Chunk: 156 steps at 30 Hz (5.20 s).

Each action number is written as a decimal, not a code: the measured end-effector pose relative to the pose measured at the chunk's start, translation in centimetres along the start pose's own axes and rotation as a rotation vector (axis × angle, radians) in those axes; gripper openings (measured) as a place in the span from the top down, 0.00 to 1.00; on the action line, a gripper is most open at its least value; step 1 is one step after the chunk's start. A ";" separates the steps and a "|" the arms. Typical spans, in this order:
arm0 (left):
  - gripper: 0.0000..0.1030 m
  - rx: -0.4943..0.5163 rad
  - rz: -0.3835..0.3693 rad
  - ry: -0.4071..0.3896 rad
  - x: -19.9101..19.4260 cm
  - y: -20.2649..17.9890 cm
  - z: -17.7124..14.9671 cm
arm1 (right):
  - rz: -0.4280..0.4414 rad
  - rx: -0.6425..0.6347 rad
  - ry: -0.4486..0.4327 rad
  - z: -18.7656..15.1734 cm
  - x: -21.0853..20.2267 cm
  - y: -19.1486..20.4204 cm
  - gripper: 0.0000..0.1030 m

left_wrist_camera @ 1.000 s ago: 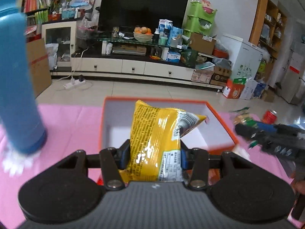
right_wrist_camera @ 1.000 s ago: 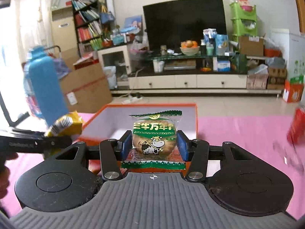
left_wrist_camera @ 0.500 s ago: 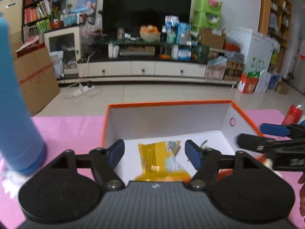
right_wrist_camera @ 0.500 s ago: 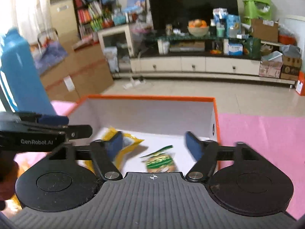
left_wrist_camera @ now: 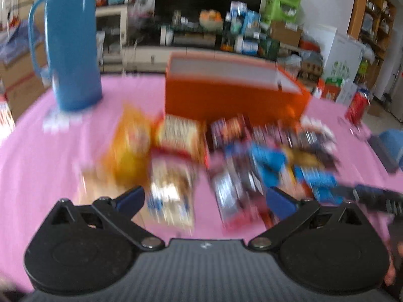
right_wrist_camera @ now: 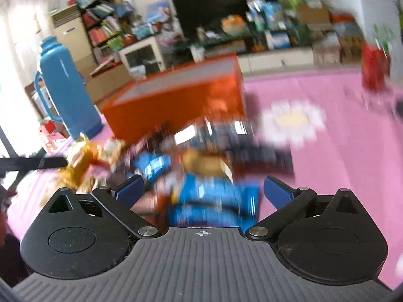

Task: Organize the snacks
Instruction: 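Grasp the blue-black wrapped biscuit with the right tool while the left tool grasps the clear barcode cookie bag, then carry both packets over the orange box and open both tools to release them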

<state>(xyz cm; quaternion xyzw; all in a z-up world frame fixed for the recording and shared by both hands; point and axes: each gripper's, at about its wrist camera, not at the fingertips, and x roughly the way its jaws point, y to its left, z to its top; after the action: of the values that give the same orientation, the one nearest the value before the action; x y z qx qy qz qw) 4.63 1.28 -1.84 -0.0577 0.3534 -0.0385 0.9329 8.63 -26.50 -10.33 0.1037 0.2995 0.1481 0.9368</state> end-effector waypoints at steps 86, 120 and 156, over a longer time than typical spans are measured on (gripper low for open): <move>0.17 0.008 -0.085 0.120 4.3 -0.3 -2.7 | 0.061 -0.340 0.230 -3.5 1.4 3.4 0.15; 0.40 0.163 0.019 0.102 2.0 -1.4 -5.5 | -0.197 -0.209 0.145 -3.6 -0.5 0.4 0.55; 0.40 0.070 -0.066 -0.072 19.5 -2.3 20.1 | -0.004 -0.215 0.010 19.8 20.0 3.0 0.70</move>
<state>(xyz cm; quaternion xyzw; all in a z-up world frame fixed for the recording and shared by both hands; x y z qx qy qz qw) 32.51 -1.54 0.64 -0.0381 0.3160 -0.0797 0.9446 35.27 -19.04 -4.29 0.0014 0.2869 0.1779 0.9413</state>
